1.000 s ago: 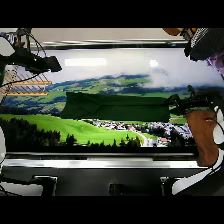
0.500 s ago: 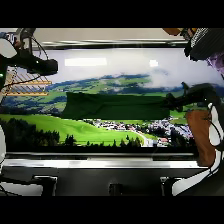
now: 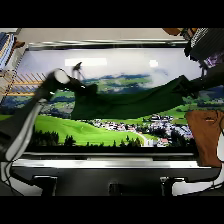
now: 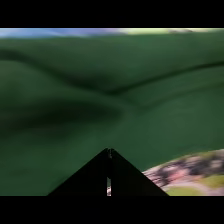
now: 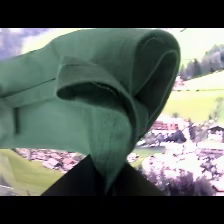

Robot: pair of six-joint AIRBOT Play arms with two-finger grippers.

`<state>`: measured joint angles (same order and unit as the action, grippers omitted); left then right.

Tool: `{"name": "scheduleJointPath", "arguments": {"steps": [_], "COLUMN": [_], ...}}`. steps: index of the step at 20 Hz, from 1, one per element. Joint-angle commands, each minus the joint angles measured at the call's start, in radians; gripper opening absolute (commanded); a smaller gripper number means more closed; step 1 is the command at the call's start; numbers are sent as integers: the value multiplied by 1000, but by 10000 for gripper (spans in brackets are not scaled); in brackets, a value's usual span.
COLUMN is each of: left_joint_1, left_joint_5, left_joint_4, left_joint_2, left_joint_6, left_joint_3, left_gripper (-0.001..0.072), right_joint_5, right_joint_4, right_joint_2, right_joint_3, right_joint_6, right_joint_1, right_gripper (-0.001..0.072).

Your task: Fold the clothes and pants, and hang the long-sleeved shirts on hangers.

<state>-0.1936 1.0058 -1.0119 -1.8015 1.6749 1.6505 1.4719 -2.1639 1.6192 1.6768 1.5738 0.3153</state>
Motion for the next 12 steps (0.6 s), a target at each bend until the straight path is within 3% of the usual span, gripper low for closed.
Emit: {"name": "scheduleJointPath", "arguments": {"steps": [1,5,9,12], "left_joint_1": [-145,-269,-347,-382], "left_joint_5": [-201,-308,-417,-420], "left_joint_4": [209,333,336,336], "left_joint_2": [-102,-172,-208,-272], "left_joint_6": [3,39,108,158], "left_joint_3": [-30,-29,-20,70], "left_gripper": [15,15,14,14], "right_joint_5": [27,5,22,56], "right_joint_4": [21,26,26,27], "right_joint_2": [-63,-94,-126,-148], "right_joint_3": [19,19,19,19], "right_joint_6": [-51,-71,-71,-71], "right_joint_1": [-1,-1,-1,-1], "right_gripper": [34,34,34,34]}}
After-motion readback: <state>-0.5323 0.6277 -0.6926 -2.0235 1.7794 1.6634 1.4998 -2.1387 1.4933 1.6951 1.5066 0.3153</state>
